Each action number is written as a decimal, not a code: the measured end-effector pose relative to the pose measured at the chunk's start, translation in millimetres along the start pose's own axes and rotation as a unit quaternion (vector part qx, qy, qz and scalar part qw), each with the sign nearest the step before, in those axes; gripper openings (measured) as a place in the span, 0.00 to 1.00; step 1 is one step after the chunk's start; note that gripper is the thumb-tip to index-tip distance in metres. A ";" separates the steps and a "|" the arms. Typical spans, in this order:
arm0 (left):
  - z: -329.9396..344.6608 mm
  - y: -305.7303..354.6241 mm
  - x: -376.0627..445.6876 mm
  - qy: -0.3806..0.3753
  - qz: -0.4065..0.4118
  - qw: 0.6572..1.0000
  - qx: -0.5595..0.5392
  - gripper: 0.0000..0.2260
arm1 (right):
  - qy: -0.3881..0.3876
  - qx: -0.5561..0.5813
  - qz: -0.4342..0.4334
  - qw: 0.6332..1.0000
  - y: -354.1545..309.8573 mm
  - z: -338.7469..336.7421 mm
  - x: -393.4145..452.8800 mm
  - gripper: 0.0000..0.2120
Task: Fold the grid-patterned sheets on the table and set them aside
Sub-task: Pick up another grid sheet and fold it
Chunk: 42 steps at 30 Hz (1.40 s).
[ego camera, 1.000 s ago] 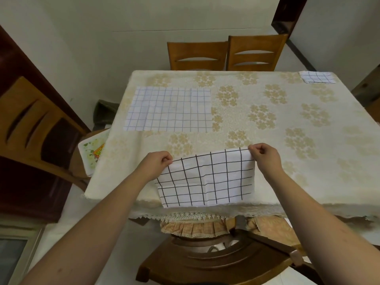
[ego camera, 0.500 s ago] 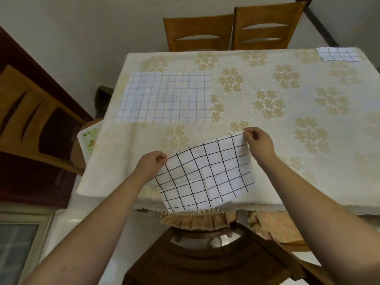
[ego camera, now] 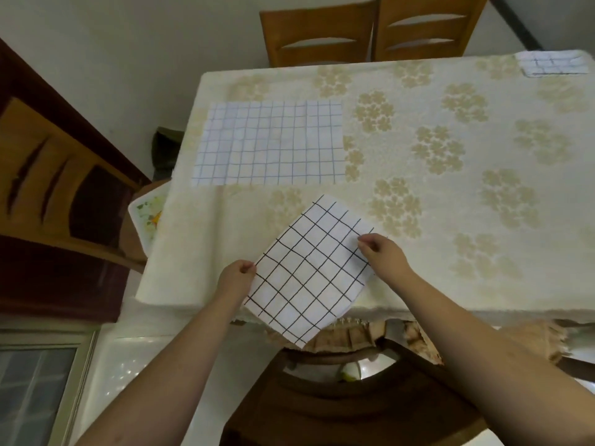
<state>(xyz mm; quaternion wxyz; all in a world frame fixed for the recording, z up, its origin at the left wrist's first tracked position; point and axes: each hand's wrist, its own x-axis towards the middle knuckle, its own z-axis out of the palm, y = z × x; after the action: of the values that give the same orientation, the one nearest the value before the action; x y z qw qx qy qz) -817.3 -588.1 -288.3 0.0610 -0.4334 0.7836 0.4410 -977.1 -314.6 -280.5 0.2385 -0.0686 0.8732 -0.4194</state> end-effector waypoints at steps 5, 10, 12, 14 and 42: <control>1.2 -25.5 -11.1 -0.038 -0.011 0.998 0.047 0.13 | 0.021 -0.020 0.068 0.997 6.3 27.8 -33.1 0.11; -11.5 -34.1 -5.6 -0.088 0.033 0.991 0.092 0.13 | 0.052 0.008 0.126 0.991 12.8 50.3 -61.3 0.11; -15.2 -29.2 2.1 -0.103 0.052 0.988 0.099 0.13 | 0.074 0.017 0.131 0.989 14.3 56.2 -69.5 0.12; -15.5 -20.9 9.2 -0.117 0.065 0.987 0.084 0.14 | 0.101 0.024 0.138 0.985 16.2 60.3 -74.9 0.12; -1.1 31.4 37.7 -0.168 -0.035 0.982 -0.082 0.20 | 0.116 0.321 0.347 0.874 30.7 85.5 -83.9 0.09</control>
<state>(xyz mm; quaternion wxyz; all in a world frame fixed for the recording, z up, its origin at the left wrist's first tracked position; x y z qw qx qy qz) -863.3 -605.1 -285.6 0.1707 -0.3838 0.7078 0.5680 -860.5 -328.0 -319.6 0.2743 0.3681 0.6799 -0.5719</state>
